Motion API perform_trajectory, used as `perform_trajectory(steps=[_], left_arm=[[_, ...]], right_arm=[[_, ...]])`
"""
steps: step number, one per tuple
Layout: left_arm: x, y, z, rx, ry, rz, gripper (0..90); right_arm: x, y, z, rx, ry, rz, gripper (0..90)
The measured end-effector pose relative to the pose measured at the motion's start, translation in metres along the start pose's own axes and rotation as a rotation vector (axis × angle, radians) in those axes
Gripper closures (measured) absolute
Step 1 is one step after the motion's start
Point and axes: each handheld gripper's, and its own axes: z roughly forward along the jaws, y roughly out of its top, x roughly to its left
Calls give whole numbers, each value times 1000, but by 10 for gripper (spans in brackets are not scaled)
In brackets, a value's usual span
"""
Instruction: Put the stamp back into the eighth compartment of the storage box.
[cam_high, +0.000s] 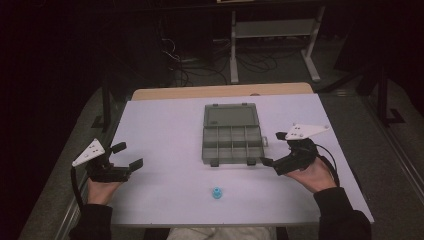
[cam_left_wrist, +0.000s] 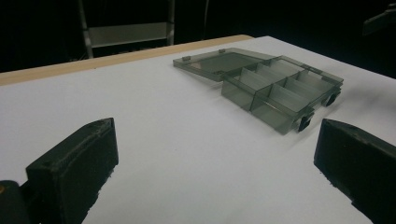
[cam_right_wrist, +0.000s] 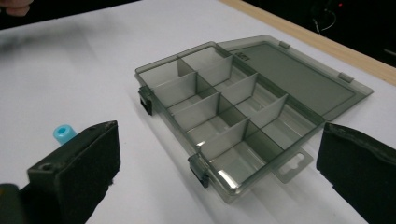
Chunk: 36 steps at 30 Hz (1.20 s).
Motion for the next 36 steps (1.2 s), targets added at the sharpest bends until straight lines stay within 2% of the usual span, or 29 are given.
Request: perform_trajectory(steps=[10, 18, 28, 36], left_arm=[[0, -1, 1, 2, -3, -3, 0], [0, -1, 1, 6, -4, 1, 0], [0, -1, 1, 4, -4, 1, 0], [0, 0, 1, 3, -4, 1, 0]], right_arm=[[10, 11, 14, 48, 56, -35, 0], [20, 19, 20, 48, 92, -51, 0], [43, 34, 37, 92, 161, -125, 0], [58, 39, 52, 138, 204, -171, 0]])
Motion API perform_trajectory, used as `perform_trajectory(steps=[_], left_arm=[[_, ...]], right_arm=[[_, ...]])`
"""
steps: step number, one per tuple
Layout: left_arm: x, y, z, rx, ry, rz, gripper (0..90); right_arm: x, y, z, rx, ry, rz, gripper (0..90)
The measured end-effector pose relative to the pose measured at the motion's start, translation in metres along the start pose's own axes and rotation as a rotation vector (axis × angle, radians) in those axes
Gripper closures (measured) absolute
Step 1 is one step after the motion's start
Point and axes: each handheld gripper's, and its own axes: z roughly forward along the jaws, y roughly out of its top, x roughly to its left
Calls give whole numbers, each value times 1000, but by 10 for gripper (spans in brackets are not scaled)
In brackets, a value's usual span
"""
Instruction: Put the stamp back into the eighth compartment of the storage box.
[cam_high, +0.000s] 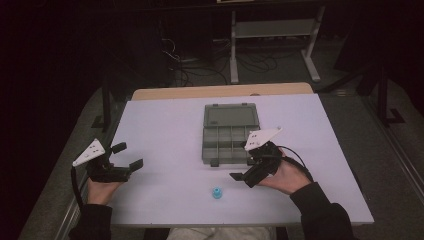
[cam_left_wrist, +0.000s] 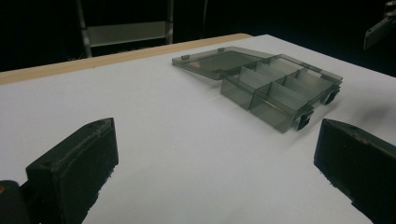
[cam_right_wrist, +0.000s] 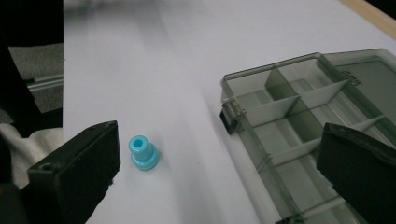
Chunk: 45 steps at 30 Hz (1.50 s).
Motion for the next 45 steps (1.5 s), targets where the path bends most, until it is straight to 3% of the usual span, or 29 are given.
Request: perform_trajectory(steps=[13, 41, 45], left_arm=[[0, 0, -1, 0, -1, 0, 0], [1, 0, -1, -3, -9, -10, 0], [1, 0, -1, -4, -8, -10, 0]], right_arm=[[14, 0, 31, 66, 57, -36, 0], [31, 1, 67, 177, 120, -94, 0], [35, 1, 72, 185, 144, -101, 49]])
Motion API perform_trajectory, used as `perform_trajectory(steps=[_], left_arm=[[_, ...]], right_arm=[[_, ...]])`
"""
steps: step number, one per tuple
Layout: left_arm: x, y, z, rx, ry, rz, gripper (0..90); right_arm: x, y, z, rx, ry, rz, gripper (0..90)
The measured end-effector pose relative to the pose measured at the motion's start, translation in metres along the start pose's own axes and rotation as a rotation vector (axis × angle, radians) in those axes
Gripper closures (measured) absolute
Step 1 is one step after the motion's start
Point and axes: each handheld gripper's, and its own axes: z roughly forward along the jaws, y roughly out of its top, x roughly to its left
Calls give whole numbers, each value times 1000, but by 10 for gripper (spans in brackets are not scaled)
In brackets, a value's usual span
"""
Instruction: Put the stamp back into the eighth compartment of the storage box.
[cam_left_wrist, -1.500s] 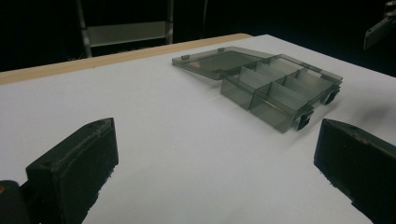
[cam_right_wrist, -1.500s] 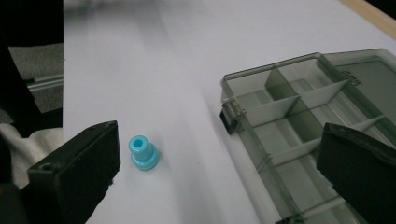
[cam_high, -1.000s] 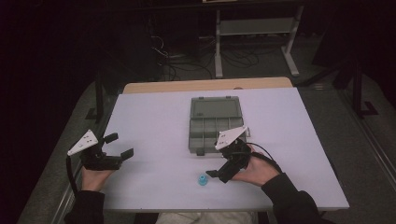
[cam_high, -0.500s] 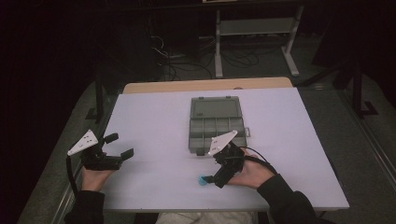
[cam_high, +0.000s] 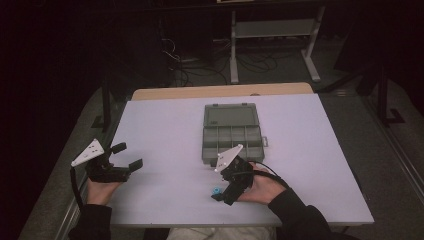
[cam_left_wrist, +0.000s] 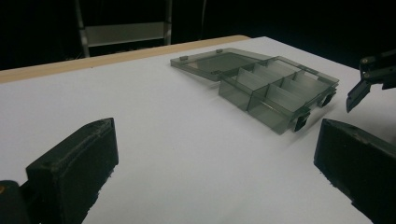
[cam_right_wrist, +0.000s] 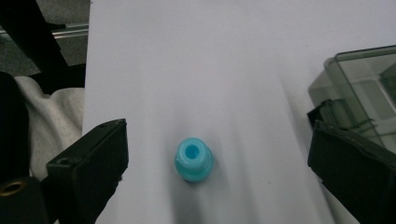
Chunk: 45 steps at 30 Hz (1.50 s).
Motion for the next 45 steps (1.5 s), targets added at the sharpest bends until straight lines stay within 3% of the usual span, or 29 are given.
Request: perform_trajectory(steps=[13, 19, 29, 38, 45], left_arm=[[0, 0, 0, 1, 1, 2, 0], [0, 0, -1, 0, 2, -1, 0], [0, 0, -1, 1, 3, 0, 0], [0, -1, 0, 8, -1, -1, 0], [0, -1, 0, 6, 1, 2, 0]], right_arm=[[4, 0, 17, 92, 33, -29, 145], [4, 1, 19, 103, 38, -37, 190], [8, 1, 17, 119, 23, -92, 464], [9, 1, 13, 128, 36, -107, 707], [9, 1, 13, 132, 39, -104, 715]])
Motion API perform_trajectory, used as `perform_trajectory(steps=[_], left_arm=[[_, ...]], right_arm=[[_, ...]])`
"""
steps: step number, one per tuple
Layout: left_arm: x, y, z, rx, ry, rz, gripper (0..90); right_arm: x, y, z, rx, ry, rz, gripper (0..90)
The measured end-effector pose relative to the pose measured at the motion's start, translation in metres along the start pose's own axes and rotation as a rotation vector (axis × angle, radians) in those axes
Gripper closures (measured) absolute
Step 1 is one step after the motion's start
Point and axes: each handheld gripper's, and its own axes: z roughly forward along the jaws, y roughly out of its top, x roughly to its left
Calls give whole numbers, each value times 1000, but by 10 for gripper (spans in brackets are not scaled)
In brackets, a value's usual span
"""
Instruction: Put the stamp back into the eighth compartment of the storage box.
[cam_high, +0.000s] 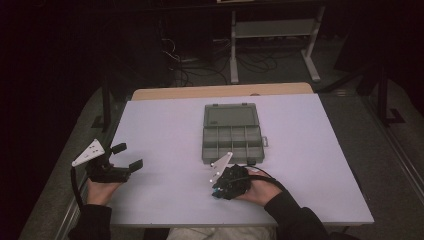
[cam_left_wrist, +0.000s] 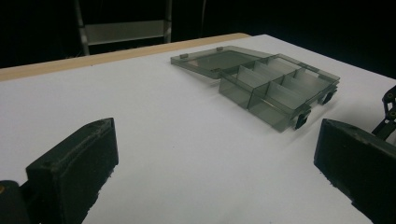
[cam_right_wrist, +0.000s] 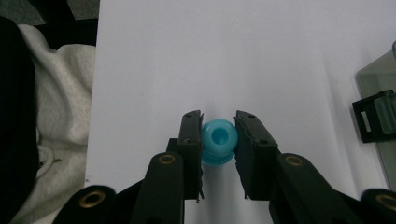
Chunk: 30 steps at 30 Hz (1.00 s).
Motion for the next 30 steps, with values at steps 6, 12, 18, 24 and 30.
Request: perform_trajectory(steps=[6, 12, 18, 24, 30], left_arm=[[0, 0, 0, 5, 0, 2, 0], [-1, 0, 0, 1, 0, 0, 0], [0, 0, 0, 5, 1, 2, 0], [0, 0, 0, 2, 1, 2, 0], [0, 0, 0, 1, 0, 4, 0]], right_arm=[[-2, 0, -2, -6, 10, 19, 715], [-5, 1, -12, -42, 16, 43, 715], [-6, 2, -19, -65, 13, 48, 715], [-7, 5, -24, -66, 2, 46, 715], [-10, 8, -31, -76, -10, 47, 715]])
